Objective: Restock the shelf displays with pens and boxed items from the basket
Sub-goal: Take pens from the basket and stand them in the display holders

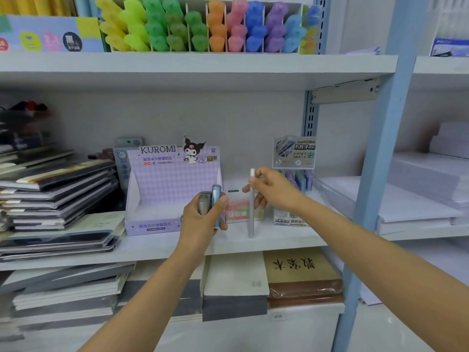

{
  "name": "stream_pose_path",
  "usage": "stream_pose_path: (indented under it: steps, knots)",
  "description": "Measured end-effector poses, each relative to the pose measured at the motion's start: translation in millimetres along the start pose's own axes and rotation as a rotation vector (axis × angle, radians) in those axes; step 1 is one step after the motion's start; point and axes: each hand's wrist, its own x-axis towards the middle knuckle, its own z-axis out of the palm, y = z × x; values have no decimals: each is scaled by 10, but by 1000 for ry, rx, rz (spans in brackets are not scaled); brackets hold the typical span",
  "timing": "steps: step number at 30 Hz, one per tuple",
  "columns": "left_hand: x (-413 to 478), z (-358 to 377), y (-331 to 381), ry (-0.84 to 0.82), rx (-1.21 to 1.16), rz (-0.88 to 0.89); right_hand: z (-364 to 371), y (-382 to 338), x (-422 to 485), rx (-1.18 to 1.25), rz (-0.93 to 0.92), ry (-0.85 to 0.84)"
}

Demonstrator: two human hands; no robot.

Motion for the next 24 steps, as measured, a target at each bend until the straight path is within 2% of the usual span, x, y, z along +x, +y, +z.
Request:
stream_pose_path:
  steps: [5, 11, 13, 16, 19, 24]
  knots:
    - [21, -39, 30, 13, -17, 5, -22, -29, -127, 63, -5, 13]
    - [56, 9, 107, -3, -75, 22, -94, -163, -358, 212, 38, -61]
    - [88, 2, 130, -9, -80, 26, -145, -270, -334, 272, -11, -19]
    - [150, -44, 159, 4, -100, 26, -252, -429, -169, 336, -145, 173]
    - [206, -87, 170, 16, -116, 12, -275, -469, 45, 276, -214, 303]
    - [265, -120, 142, 4, -116, -22, -77, -269, 330, 6, -167, 287]
